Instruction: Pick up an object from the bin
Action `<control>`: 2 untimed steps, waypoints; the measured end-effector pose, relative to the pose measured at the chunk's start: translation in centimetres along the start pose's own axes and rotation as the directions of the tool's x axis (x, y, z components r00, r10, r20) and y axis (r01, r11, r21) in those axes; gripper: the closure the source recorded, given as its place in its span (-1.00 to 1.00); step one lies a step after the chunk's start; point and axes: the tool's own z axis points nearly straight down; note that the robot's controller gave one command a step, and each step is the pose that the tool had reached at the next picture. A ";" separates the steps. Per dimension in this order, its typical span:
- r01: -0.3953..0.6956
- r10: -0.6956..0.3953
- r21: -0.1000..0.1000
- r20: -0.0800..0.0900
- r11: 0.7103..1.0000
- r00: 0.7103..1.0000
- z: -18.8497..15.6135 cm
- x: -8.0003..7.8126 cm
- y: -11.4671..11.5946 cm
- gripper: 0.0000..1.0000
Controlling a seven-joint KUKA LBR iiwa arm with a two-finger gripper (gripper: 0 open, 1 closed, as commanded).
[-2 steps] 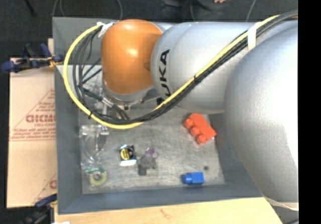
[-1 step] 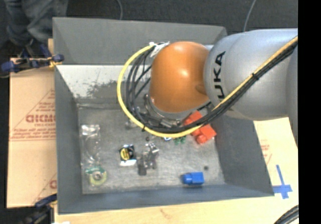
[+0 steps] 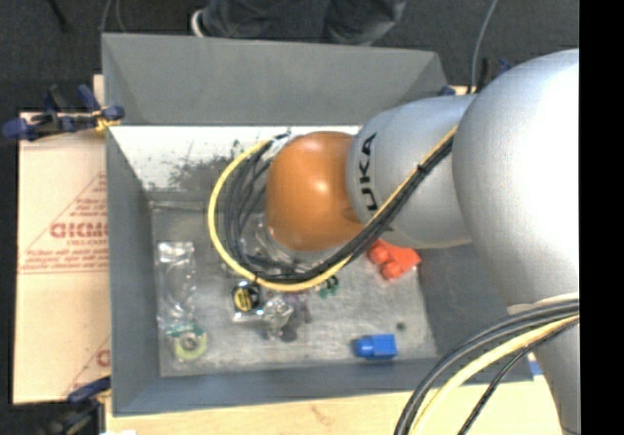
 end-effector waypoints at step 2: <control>-0.012 0.012 0.003 0.004 1.000 1.000 -12.0 -1.3 -0.2 1.00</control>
Offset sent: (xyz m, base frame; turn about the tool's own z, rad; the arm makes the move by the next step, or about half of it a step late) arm 0.0000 0.0000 0.0000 0.0000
